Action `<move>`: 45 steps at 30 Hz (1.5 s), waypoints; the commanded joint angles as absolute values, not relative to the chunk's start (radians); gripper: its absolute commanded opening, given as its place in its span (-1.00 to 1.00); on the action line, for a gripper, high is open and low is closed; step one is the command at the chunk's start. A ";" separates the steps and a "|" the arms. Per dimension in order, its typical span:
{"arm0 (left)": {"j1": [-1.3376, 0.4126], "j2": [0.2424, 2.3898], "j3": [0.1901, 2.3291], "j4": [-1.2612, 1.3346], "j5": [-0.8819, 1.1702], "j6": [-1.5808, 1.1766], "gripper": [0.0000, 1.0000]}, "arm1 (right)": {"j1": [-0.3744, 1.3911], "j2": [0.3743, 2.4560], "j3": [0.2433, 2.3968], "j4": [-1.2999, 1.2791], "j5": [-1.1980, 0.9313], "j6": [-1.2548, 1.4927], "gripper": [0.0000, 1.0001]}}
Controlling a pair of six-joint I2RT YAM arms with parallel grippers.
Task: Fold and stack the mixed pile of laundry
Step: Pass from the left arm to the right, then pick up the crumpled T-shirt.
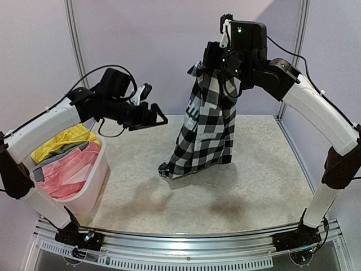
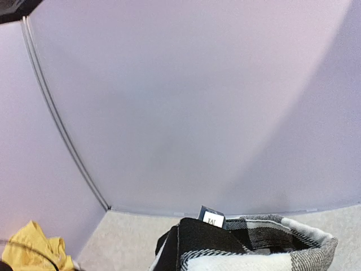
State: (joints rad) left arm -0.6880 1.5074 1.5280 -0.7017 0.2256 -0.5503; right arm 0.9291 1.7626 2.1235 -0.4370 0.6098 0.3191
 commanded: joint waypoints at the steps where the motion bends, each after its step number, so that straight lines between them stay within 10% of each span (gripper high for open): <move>1: -0.750 1.435 1.332 -0.701 0.216 -0.426 0.60 | 0.926 1.841 2.244 -0.283 0.775 0.190 -1.00; 31: -0.861 1.893 1.389 -0.062 0.111 -0.172 0.33 | 0.925 1.854 2.324 -0.318 0.758 0.119 -1.00; 45: -0.859 1.916 1.349 0.151 0.182 -0.255 -1.00 | 0.925 1.852 2.332 -0.306 0.765 0.066 -1.00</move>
